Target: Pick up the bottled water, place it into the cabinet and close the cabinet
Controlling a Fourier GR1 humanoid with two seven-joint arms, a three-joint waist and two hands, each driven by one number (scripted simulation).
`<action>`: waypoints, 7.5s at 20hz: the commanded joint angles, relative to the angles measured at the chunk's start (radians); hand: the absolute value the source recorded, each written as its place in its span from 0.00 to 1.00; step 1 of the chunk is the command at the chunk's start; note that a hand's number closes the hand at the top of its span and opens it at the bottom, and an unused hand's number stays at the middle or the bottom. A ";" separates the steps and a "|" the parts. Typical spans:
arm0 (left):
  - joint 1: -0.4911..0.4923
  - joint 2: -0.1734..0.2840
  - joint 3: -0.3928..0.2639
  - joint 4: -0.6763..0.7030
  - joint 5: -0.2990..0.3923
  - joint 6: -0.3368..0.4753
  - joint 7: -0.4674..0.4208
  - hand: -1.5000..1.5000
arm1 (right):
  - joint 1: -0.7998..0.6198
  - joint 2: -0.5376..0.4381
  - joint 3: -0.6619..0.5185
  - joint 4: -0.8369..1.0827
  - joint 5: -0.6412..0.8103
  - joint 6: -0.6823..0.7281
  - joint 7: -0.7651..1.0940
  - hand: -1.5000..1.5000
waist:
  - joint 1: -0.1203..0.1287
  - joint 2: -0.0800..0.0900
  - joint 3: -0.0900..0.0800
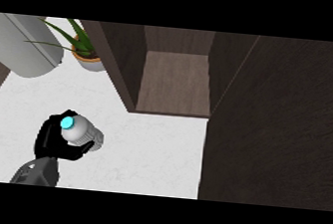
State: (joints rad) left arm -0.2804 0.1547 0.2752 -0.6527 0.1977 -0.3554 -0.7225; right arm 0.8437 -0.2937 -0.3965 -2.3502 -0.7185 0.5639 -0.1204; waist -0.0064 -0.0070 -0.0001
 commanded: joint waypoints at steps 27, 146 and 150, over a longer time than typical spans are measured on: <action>-0.221 -0.153 -0.571 -0.477 0.053 0.866 0.476 1.00 | -0.056 -0.018 0.031 -0.130 -0.043 -0.081 0.045 0.00 | -0.028 0.010 -0.001; 0.652 0.499 -0.544 -1.316 0.480 0.495 0.209 0.00 | -0.057 -0.129 0.259 -0.310 0.026 0.242 0.202 1.00 | 0.011 -0.013 -0.009; 0.679 0.535 -0.487 -1.337 0.521 0.464 0.214 0.00 | -0.118 -0.146 0.305 -0.320 0.037 0.229 0.225 1.00 | 0.016 -0.016 -0.013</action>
State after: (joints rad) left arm 0.3715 0.6428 -0.2785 -1.9759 0.6777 0.1452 -0.5094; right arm 0.7293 -0.4341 -0.0970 -2.3688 -0.8214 0.8398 0.0306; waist 0.0063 -0.0213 -0.0109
